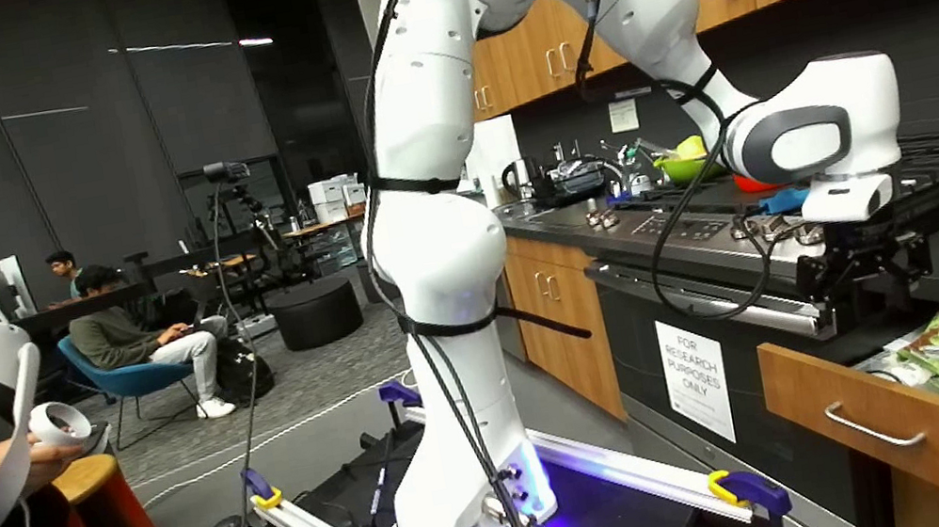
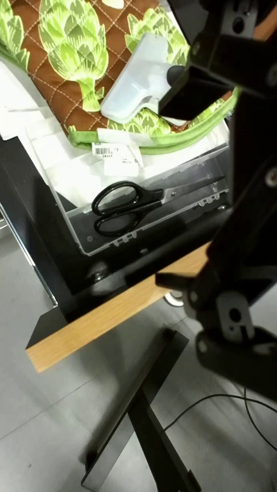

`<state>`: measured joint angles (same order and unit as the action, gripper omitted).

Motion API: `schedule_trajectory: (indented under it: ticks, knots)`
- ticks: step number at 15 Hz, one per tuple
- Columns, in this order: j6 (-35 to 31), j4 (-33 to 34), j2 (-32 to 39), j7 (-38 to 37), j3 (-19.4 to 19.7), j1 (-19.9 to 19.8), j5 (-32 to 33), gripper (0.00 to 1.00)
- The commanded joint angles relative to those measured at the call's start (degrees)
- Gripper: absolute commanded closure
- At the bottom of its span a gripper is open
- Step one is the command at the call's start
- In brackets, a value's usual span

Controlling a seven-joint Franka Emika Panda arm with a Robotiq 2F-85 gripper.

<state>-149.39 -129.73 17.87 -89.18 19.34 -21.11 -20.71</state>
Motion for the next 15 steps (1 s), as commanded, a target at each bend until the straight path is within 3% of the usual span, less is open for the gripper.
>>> schedule_trajectory:
  ticks: [1, 15]
  knots:
    - [1.09, 3.76, 3.45, 1.44, 0.06, -0.14, -1.21, 0.0]
    - [-0.23, 5.14, 8.02, 8.13, 0.38, -0.78, -1.15, 0.0]
